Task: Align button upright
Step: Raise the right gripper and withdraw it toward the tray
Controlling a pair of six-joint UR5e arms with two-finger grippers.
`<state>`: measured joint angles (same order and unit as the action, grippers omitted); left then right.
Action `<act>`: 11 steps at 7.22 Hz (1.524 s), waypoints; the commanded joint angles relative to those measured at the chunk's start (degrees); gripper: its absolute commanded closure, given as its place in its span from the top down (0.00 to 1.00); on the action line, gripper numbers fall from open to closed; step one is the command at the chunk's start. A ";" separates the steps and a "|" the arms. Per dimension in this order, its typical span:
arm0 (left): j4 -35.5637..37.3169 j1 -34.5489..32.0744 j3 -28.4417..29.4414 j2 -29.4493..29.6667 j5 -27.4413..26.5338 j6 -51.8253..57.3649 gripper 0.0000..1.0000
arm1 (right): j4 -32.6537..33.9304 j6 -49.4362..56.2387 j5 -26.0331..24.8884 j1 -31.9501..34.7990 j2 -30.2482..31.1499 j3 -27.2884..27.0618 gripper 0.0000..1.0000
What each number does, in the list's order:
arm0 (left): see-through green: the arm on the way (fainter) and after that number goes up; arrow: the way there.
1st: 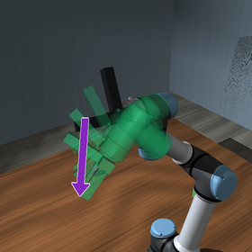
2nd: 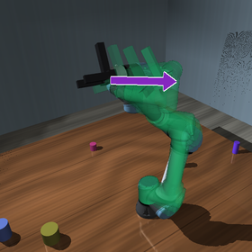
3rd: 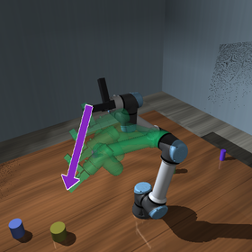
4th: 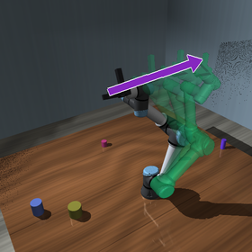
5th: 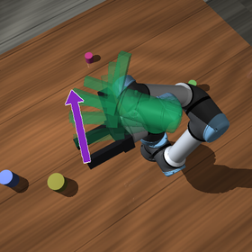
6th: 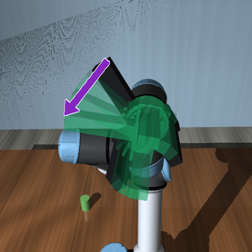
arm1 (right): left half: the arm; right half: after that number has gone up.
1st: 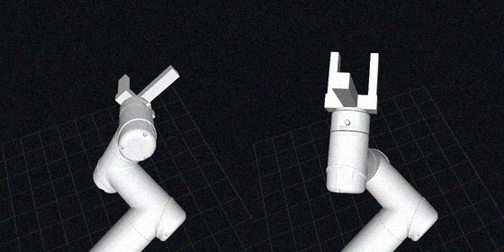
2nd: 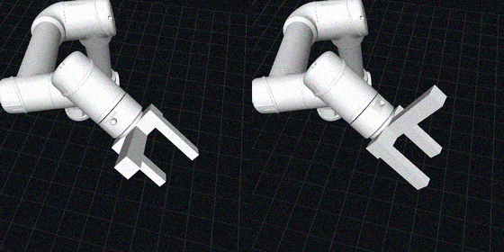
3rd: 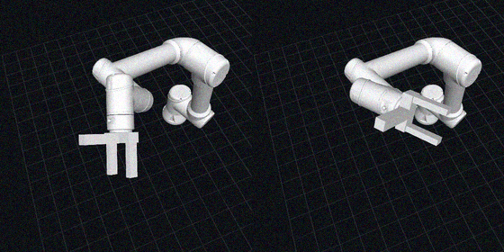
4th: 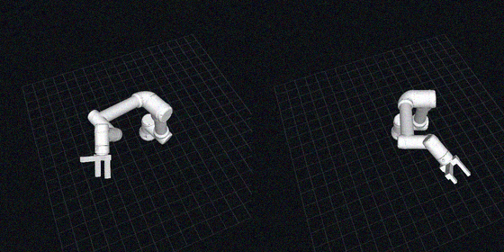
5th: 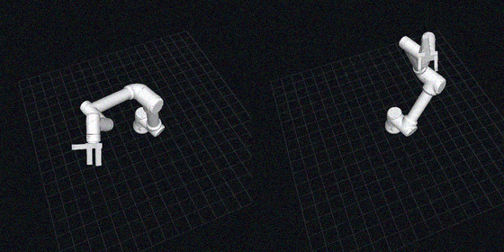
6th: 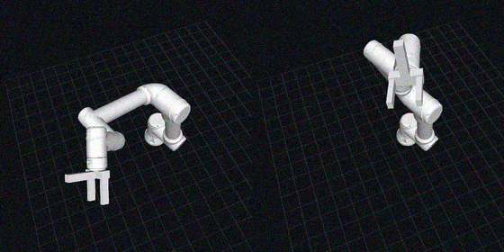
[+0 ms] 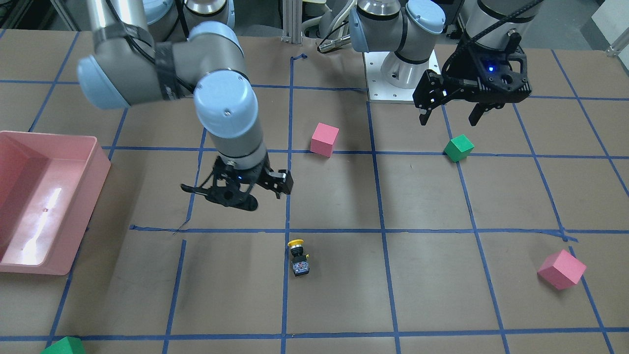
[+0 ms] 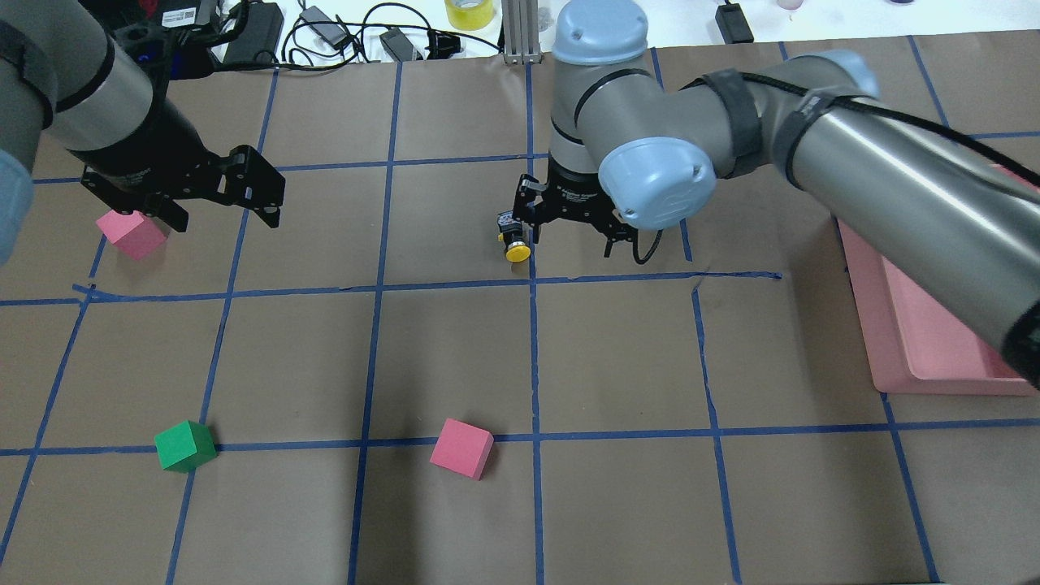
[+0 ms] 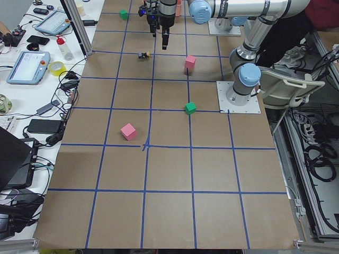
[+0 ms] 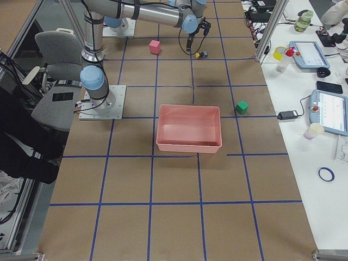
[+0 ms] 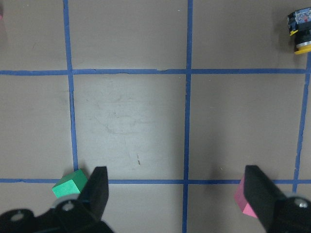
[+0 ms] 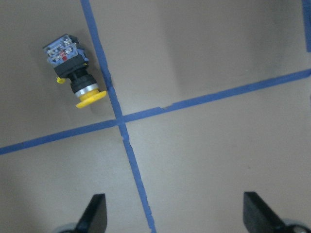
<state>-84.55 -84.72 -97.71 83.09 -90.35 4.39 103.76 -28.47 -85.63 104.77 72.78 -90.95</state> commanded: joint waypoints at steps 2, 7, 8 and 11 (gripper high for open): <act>0.00 0.00 -0.99 -0.56 0.00 0.00 1.00 | -14.61 19.20 -0.85 -8.70 11.22 0.16 1.00; 0.00 0.00 -1.08 -0.56 0.00 0.00 1.00 | -14.10 24.69 -0.93 -10.28 13.35 0.33 1.00; 0.00 0.00 -1.08 -0.56 0.00 0.00 1.00 | -14.11 24.69 -0.33 -10.20 12.66 0.68 1.00; 0.00 0.00 -1.08 -0.65 0.00 0.00 1.00 | -14.54 24.61 -2.09 -10.73 13.35 2.09 1.00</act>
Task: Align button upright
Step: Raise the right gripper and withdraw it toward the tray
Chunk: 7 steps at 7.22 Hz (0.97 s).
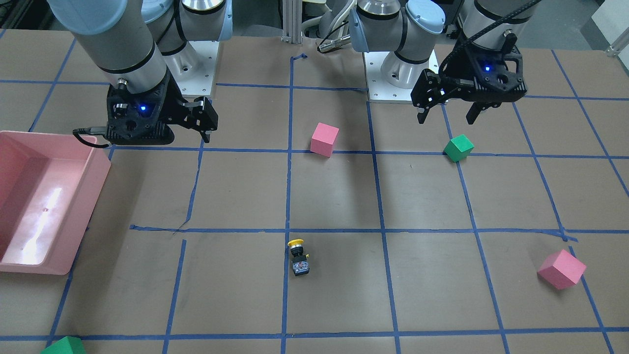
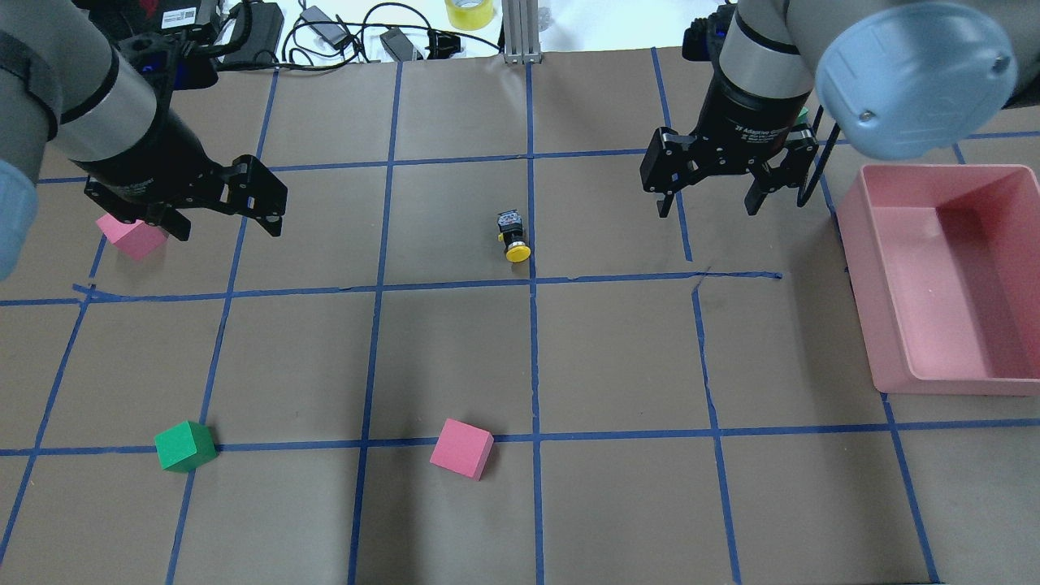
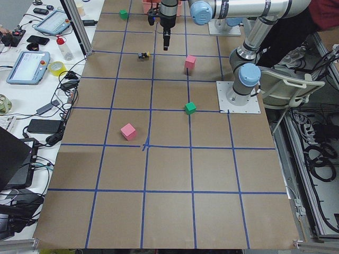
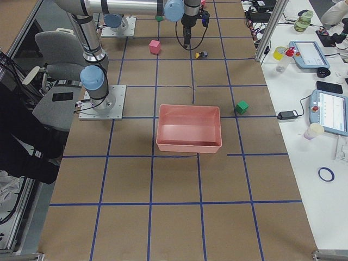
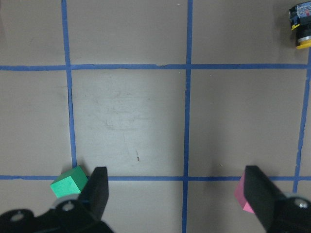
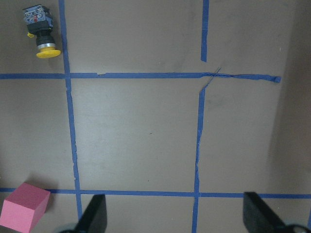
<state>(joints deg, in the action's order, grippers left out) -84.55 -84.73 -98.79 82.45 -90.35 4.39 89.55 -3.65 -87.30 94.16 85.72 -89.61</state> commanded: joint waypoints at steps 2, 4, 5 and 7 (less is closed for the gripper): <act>0.00 0.00 0.00 -0.01 0.00 0.00 1.00 | -0.34 -0.48 0.38 -0.12 0.59 0.75 1.00; 0.00 0.00 0.00 -0.01 0.00 0.00 1.00 | -0.51 -0.48 -0.50 -0.12 2.34 0.40 1.00; 0.00 0.00 0.00 -0.01 0.00 0.00 1.00 | -0.43 -0.48 -0.50 -0.21 2.35 0.40 1.00; 0.61 -0.43 -1.66 0.08 0.44 -1.40 1.00 | -0.51 -0.40 -0.68 -0.21 2.35 0.40 1.00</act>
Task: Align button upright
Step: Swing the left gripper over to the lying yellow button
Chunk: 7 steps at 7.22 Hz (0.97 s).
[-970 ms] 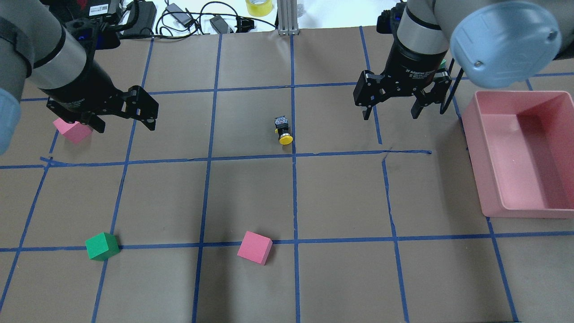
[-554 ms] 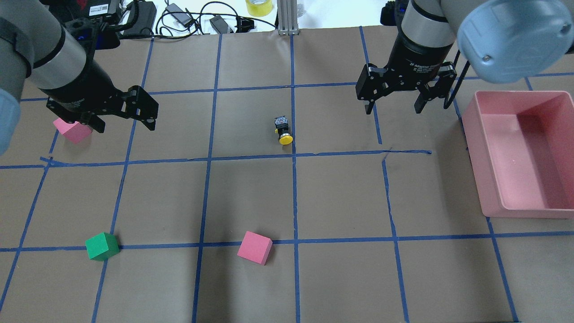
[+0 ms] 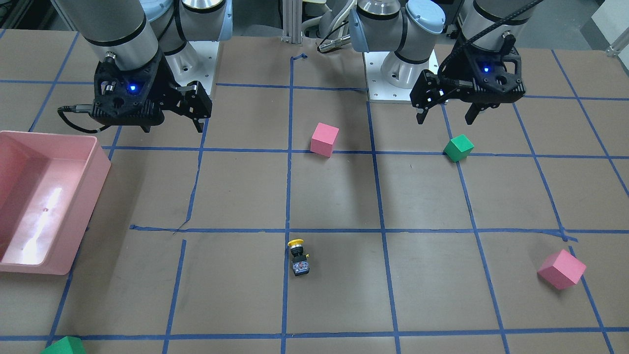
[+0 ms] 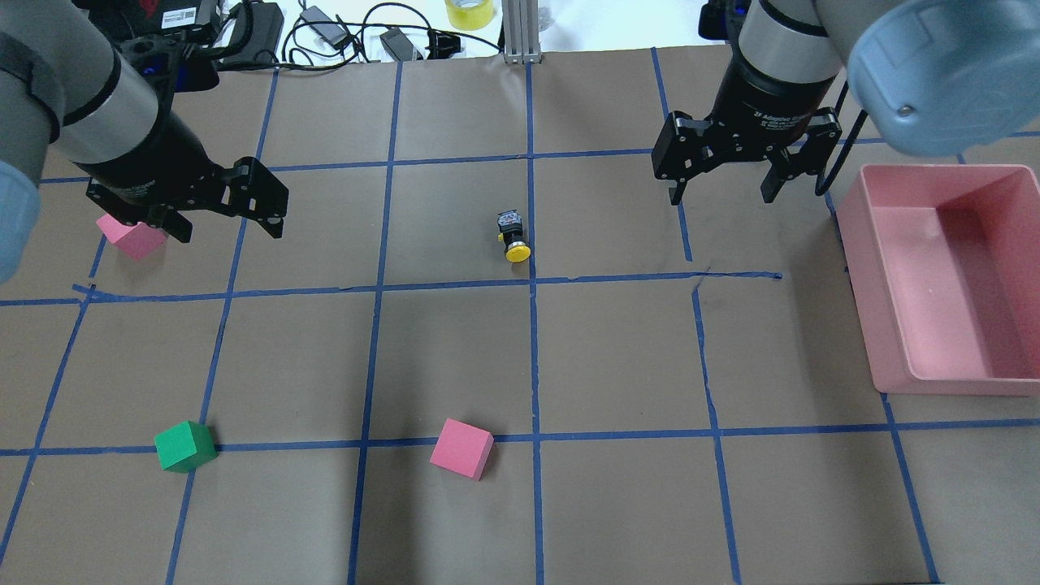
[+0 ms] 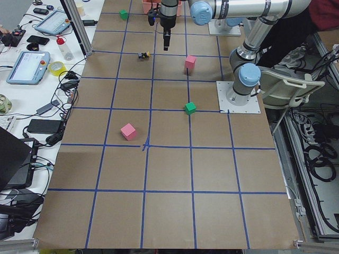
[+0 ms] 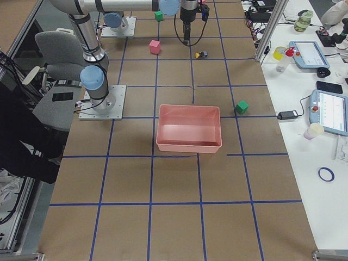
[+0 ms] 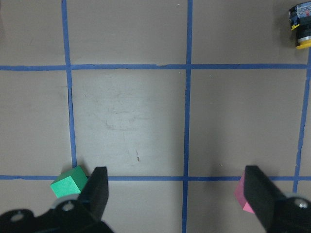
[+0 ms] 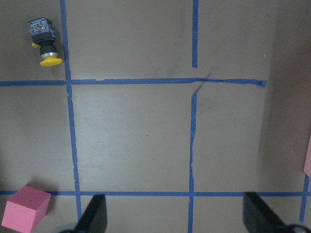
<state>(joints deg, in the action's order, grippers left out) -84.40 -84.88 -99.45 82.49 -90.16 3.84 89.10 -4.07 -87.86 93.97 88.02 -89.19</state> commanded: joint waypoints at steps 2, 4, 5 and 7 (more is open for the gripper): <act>2.12 -0.63 -2.41 1.00 1.04 -4.87 1.00 | -0.07 0.29 -4.48 -0.02 0.65 -0.01 1.00; 14.79 -5.35 -8.52 2.40 0.96 -10.57 1.00 | 0.02 0.47 -4.78 -0.02 0.66 -0.01 1.00; 25.84 -8.69 -13.87 3.71 0.69 -15.48 1.00 | 0.02 0.56 -5.04 -0.02 0.66 -0.01 1.00; 43.45 -13.27 -21.28 8.36 -0.18 -22.18 1.00 | 0.02 0.73 -4.69 0.07 0.66 -0.72 1.00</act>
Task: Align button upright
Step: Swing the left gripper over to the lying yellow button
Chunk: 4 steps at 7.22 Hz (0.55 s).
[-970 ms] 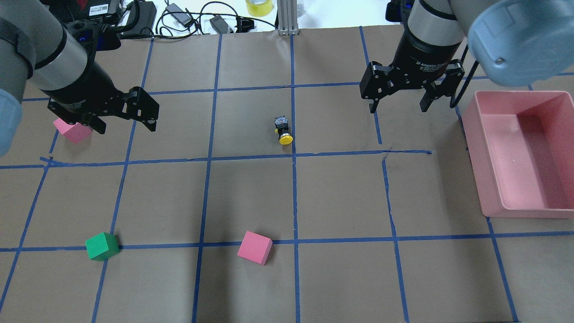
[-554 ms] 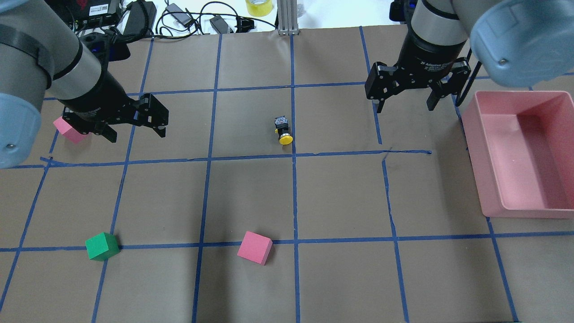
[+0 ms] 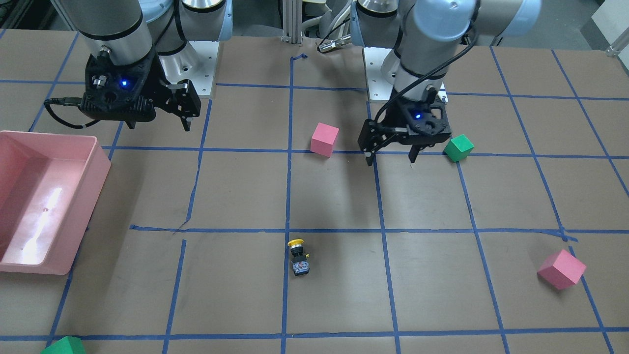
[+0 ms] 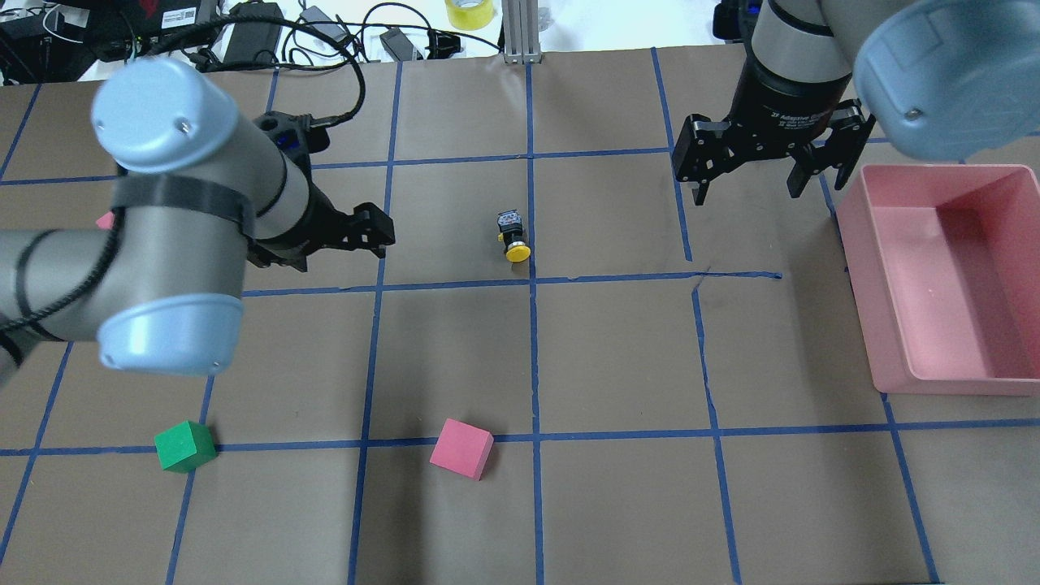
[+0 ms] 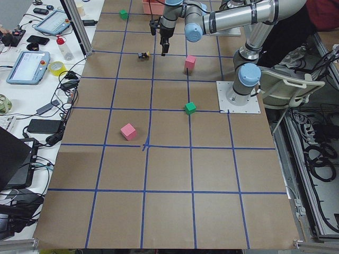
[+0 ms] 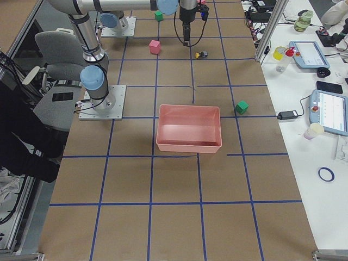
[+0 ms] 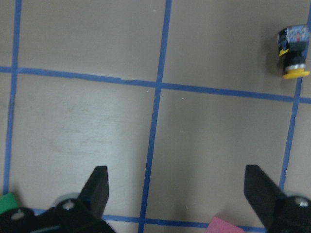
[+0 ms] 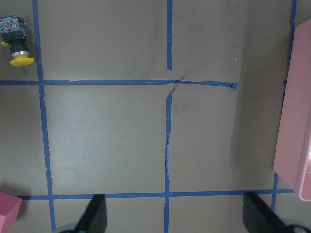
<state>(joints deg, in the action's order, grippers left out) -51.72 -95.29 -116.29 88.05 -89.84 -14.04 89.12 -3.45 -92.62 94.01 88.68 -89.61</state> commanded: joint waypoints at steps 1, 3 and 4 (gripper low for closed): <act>16.16 -5.66 -5.26 6.40 -2.69 -8.50 1.00 | 0.01 1.50 0.07 0.04 0.00 -0.30 1.00; 25.65 -12.17 -5.18 13.78 -5.96 -17.38 1.00 | 0.01 3.18 -0.54 0.04 0.00 -0.39 1.00; 32.58 -14.02 -5.00 17.90 -8.05 -18.90 0.98 | 0.01 4.75 -0.54 0.04 -0.09 -0.47 1.00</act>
<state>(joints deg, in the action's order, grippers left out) -27.06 -106.37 -121.36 100.88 -95.62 -29.54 89.12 -0.27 -93.00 94.04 88.66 -89.99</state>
